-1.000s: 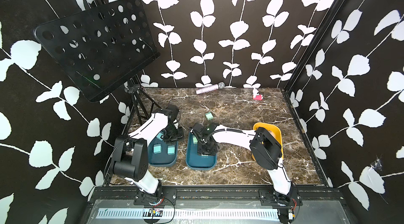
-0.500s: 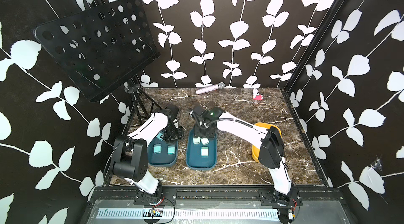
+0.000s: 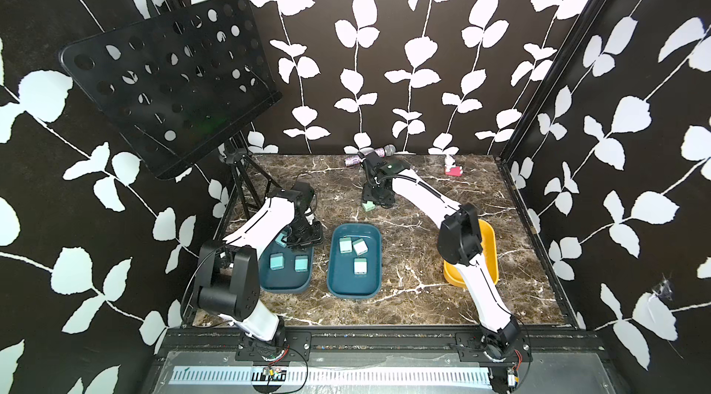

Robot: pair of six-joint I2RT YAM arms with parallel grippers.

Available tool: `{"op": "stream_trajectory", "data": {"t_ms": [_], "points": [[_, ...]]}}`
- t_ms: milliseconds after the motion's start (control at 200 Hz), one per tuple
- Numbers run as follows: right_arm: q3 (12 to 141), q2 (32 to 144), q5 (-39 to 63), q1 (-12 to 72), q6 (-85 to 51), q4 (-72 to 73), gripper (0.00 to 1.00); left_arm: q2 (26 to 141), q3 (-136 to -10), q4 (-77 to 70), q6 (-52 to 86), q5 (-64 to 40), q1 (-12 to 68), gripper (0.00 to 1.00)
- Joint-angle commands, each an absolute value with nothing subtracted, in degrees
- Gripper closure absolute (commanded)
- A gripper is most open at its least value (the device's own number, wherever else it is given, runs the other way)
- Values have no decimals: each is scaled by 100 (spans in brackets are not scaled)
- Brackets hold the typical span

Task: Place the plugs by color into the storage box
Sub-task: Place the plug in the storage box, then pick up the plug from the center of the board.

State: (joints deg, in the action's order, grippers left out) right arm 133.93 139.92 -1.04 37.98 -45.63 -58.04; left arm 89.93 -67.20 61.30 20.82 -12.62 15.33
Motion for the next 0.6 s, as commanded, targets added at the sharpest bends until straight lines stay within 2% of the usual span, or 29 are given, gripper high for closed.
{"op": "stream_trajectory", "data": {"t_ms": [0, 230, 595], "points": [[13737, 14159, -87, 3732, -4432, -5684, 31, 8974, -6999, 6461, 1899, -1172, 1538, 43], [13617, 14380, -31, 3582, -4983, -4943, 30, 9026, -7114, 6559, 1908, -1193, 1538, 43], [14036, 14988, -36, 3577, -5328, -4689, 31, 9089, -7214, 6662, 1881, -1181, 1538, 43]]}}
